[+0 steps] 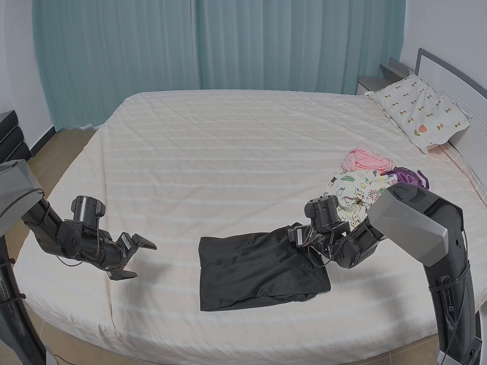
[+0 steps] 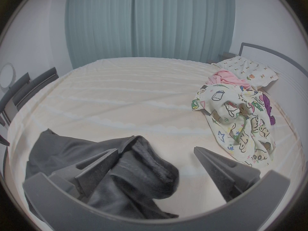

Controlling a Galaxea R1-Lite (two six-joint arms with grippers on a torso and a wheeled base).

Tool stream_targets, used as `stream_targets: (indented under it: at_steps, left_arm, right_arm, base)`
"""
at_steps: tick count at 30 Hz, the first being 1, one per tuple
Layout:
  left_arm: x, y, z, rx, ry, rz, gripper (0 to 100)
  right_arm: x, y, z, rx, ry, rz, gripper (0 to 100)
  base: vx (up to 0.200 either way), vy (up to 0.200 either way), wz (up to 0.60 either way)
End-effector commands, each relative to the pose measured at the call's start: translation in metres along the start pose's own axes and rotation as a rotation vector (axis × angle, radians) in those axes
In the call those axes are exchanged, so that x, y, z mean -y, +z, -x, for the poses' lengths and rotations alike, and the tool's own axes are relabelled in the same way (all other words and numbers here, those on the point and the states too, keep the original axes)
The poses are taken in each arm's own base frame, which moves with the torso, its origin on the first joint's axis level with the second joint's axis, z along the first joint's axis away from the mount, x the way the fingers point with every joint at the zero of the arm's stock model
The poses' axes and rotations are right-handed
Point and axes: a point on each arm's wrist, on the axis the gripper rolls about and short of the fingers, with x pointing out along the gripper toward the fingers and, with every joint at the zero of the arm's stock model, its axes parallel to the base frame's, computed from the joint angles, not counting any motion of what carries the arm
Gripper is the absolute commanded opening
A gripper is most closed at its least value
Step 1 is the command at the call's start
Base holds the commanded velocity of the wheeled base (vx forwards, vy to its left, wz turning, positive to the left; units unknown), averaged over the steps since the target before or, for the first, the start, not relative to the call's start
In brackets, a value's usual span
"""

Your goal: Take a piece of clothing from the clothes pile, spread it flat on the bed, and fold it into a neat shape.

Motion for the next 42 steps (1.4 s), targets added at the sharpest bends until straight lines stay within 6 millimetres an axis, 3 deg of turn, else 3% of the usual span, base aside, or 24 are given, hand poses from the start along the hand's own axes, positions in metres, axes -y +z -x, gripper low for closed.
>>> stream_targets:
  at_steps: [1,6,9,15,17,25,33,34,42]
  left_arm:
    - [0.000,0.000,0.000,0.000,0.000,0.001,100]
    - [0.000,0.000,0.000,0.000,0.000,0.001,100]
    - [0.000,0.000,0.000,0.001,0.001,0.001,100]
    - [0.000,0.000,0.000,0.000,0.000,0.001,100]
    - [0.000,0.000,0.000,0.001,0.001,0.001,100]
    - [0.000,0.000,0.000,0.001,0.001,0.001,100]
    - [0.000,0.000,0.000,0.001,0.001,0.001,100]
    - [0.000,0.000,0.000,0.001,0.001,0.001,100]
    - [0.000,0.000,0.000,0.001,0.001,-0.001,100]
  right_arm:
    - [0.020,-0.007,-0.020,-0.026,-0.051,-0.009,100]
    - [0.072,0.000,-0.043,-0.011,-0.141,-0.098,100]
    - [0.085,0.004,-0.046,0.000,-0.133,-0.197,100]
    - [0.080,0.028,-0.030,0.029,0.038,-0.397,100]
    - [0.070,0.037,-0.017,0.023,0.106,-0.449,100]
    - [0.022,0.027,-0.004,-0.030,0.251,-0.415,100]
    - [0.016,0.011,-0.019,-0.061,0.234,-0.404,100]
    - [0.018,0.009,-0.020,-0.067,0.229,-0.401,0]
    - [0.025,0.006,-0.027,-0.079,0.204,-0.412,0]
  base:
    - [0.000,0.000,0.00]
    - [0.000,0.000,0.00]
    - [0.000,0.000,0.00]
    - [0.000,0.000,0.00]
    - [0.000,0.000,0.00]
    - [0.000,0.000,0.00]
    - [0.000,0.000,0.00]
    - [0.000,0.000,0.00]
    - [0.000,0.000,0.00]
